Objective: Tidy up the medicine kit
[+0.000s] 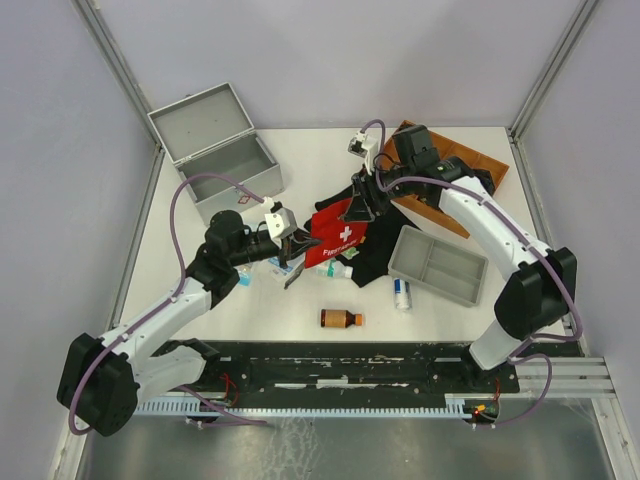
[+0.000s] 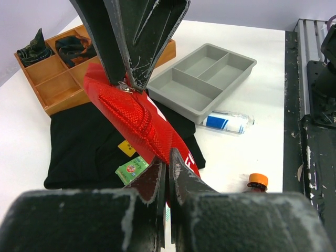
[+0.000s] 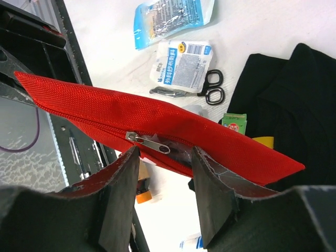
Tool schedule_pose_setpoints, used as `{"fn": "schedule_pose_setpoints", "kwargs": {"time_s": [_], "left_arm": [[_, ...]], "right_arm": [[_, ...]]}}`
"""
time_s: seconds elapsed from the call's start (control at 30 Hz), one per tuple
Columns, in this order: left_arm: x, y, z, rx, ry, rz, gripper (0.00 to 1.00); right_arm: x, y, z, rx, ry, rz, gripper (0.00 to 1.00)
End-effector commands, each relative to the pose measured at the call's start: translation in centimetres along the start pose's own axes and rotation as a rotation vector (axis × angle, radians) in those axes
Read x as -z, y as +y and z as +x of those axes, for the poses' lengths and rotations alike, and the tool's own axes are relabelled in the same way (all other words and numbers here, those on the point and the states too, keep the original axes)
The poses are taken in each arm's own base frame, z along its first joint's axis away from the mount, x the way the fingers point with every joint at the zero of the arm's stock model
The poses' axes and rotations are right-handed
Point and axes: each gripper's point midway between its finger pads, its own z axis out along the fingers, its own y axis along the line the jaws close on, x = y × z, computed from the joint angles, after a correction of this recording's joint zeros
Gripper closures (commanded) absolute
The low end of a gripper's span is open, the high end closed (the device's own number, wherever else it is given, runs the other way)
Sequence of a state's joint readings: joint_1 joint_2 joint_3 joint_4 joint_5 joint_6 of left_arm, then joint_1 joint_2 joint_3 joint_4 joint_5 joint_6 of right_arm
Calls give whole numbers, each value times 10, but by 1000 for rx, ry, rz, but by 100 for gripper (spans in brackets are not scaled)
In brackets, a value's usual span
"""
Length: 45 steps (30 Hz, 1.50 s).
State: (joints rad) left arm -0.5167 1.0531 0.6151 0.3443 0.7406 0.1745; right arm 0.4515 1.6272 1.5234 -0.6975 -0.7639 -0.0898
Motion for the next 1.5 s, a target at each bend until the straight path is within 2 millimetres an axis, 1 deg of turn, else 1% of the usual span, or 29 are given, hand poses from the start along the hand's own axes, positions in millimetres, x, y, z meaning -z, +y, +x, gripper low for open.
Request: {"fn": "schedule_pose_setpoints", "kwargs": {"time_s": [0.0,0.23,0.5,0.83,1.07,1.47], "left_arm": [[2,1,-30,-113,-79,10,97],[2,1,-29,-115,-78,10,97],[2,0,-28,-113,-76,12,97],[2,0,-27,-109,-73,13,97],[2,-1,-25,-108,-72,23,97],[2,-1,-24,-104,-69,22,97]], "right_arm": [[-2,14,-12,-9,-29,-87,47],[-5,25,-18,-57,-49,-175,54],[1,26,-26,-67,-81,-171,59],[6,22,-29,-53,-94,-151,72],[9,22,-28,-24,-82,-137,74],[19,30,-31,22,-82,-143,77]]}}
